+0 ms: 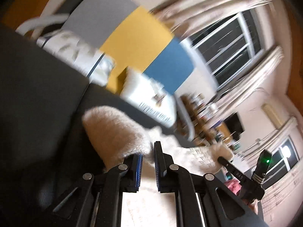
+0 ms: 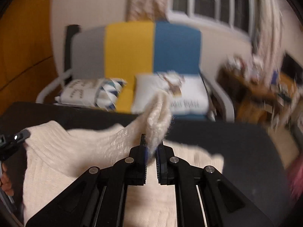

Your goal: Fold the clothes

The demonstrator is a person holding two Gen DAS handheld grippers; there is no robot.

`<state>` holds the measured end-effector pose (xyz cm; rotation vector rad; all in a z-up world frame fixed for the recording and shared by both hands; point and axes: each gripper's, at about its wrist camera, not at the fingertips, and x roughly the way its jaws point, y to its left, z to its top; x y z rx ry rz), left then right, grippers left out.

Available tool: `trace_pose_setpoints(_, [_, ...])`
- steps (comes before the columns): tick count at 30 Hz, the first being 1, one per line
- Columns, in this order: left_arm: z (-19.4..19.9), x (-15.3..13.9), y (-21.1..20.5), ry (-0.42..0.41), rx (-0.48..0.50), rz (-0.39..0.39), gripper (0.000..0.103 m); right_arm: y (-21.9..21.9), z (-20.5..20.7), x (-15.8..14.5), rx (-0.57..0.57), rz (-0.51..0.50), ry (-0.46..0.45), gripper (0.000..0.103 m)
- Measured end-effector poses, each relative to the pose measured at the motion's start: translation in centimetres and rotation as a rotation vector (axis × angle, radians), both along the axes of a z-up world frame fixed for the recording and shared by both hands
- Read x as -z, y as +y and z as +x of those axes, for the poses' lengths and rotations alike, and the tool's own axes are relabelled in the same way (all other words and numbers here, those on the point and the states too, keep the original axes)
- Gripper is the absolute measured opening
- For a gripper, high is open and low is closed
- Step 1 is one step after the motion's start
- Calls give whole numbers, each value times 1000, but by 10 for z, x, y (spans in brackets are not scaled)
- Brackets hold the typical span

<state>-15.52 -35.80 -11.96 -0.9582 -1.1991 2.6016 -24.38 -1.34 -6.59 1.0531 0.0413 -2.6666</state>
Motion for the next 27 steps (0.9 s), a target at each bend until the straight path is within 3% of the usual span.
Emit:
trace_pose_setpoints(3, [10,23,-14,-31,-49,127,12,15,-7,24,34,-47,-72,8])
trace_pose_setpoints(6, [19,31,-25,-34,-93,200,17,22,-5,40,41,-89,-111,8])
trace_pose_setpoints(13, [46,64,-38,-59,-179,509,52,40,-2,77,58,-188,-200,8])
trace_pose_setpoints(17, [43,95,-34,-125,-268,664,53,50,0,98,67,-245,-252,8])
trace_pose_setpoints(20, [48,89,-34,-83,-341,613,37,47,2,86,35,-227,-231,8])
trace_pose_setpoints(21, [51,75,-33,-40,-336,528,21,46,5,75,13,-219,-197,8])
trace_pose_setpoints(23, [55,49,-27,25,-310,341,17,46,14,49,-33,-227,-111,8])
trace_pose_setpoints(25, [58,50,-21,-24,-294,242,17,50,27,33,-59,-260,-40,8])
trace_pose_setpoints(27, [61,69,-21,-110,-283,253,15,51,23,61,-25,-215,-145,8])
